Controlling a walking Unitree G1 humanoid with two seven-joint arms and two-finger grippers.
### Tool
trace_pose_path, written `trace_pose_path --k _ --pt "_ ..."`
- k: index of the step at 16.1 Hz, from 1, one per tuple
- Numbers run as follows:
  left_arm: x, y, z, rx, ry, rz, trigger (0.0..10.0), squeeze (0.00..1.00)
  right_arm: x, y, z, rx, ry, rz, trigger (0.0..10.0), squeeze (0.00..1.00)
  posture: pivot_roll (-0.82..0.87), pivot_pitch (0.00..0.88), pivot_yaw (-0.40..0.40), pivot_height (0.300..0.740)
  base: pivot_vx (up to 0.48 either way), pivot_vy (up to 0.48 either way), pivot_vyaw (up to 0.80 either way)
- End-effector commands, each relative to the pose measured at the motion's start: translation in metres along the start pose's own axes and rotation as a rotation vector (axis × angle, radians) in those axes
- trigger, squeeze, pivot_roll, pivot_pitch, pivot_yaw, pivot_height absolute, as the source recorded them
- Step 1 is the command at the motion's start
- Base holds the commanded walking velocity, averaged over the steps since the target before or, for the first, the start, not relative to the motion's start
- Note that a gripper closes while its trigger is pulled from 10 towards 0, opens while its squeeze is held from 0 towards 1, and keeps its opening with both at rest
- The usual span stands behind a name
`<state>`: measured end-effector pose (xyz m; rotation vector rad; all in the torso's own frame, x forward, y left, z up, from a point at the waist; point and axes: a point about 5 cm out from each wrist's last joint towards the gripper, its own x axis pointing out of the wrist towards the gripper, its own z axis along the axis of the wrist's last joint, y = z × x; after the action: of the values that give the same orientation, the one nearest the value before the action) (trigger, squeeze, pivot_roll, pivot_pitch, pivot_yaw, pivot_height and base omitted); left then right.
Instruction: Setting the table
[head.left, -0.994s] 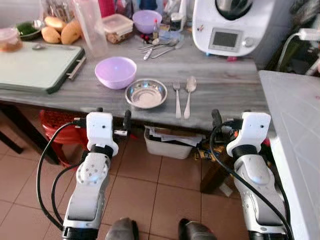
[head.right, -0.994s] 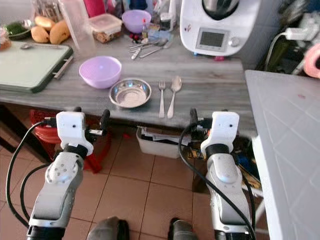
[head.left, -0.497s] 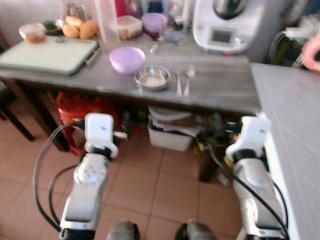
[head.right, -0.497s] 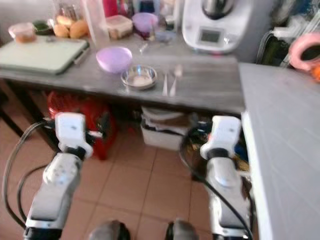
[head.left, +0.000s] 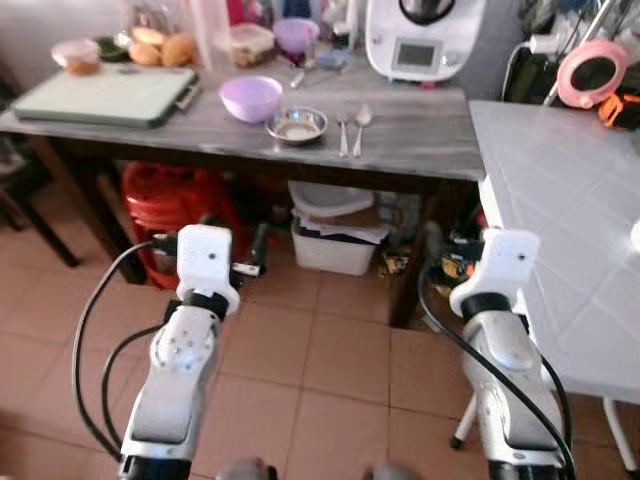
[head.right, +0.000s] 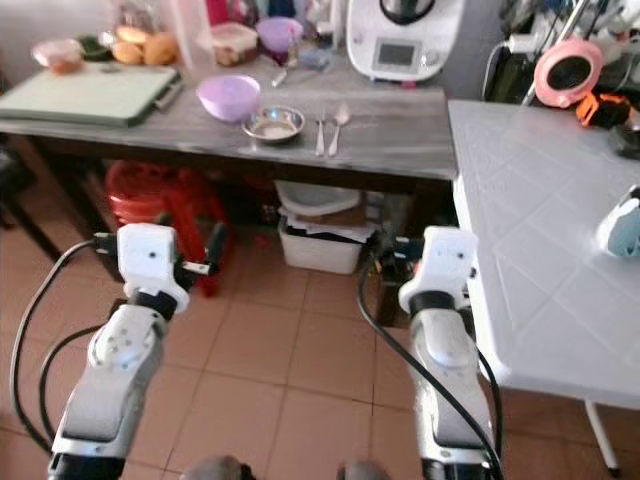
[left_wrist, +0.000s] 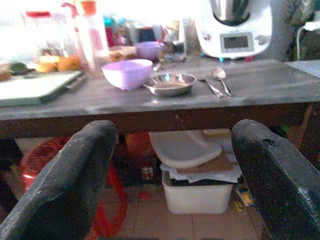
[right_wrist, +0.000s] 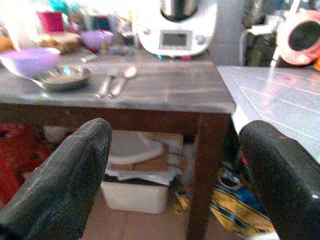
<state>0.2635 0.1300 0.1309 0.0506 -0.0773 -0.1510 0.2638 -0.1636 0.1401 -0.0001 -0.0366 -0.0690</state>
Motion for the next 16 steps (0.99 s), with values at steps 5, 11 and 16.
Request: trace_pose_path --k 5,11,16 --pt "0.0 -0.0059 0.0026 -0.005 -0.01 -0.039 10.0 0.0 -0.0016 -0.0038 -0.0006 -0.01 0.003 -0.009 10.0 0.0 0.0 0.052 0.027 0.74 0.0 0.0 0.0" --pt "-0.0017 -0.007 0.0021 -0.013 -0.013 -0.06 10.0 0.0 -0.0034 -0.005 -0.0016 -0.008 0.01 -0.013 10.0 0.0 0.0 0.052 0.027 0.74 0.0 -0.229 0.0" --pt "-0.0017 -0.0069 0.0025 -0.015 -0.015 -0.066 10.0 0.0 -0.0024 -0.0046 -0.0014 -0.011 0.007 -0.011 10.0 0.0 0.0 0.045 0.024 0.74 0.0 -0.462 0.0"
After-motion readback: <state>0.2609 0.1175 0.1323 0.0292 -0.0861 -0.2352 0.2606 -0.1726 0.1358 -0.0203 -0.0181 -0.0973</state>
